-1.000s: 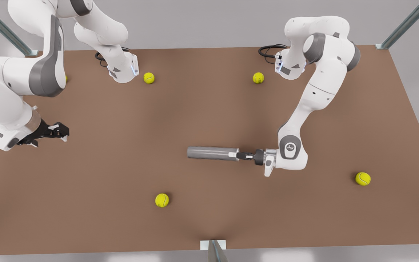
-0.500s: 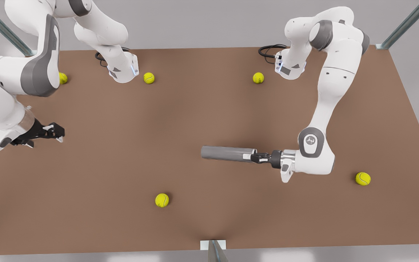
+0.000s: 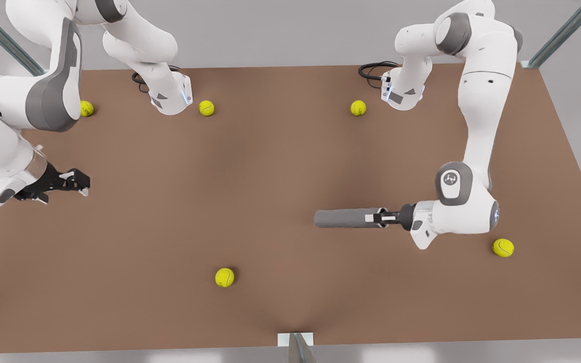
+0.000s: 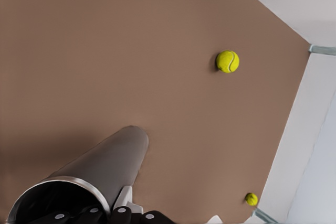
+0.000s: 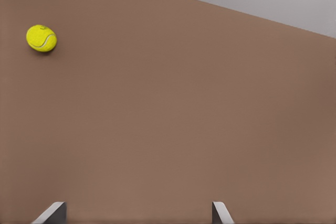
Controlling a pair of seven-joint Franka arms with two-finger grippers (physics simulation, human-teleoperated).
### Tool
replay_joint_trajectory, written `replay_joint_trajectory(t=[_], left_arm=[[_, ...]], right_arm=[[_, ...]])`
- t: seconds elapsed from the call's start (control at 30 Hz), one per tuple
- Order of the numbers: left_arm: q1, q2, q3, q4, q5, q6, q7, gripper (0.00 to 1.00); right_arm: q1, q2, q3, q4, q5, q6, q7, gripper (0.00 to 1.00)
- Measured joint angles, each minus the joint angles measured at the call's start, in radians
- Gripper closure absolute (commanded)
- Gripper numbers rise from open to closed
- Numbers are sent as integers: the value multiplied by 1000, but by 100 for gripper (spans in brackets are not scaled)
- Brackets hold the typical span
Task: Put the tennis tube upright
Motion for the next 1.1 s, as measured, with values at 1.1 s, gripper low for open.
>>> replay_joint_trajectory(t=[1.1], left_arm=[[-59,-51,-9,45,770,-8,-148,79]], right_arm=[[-1,7,-1,-1,0,1,-34,0]])
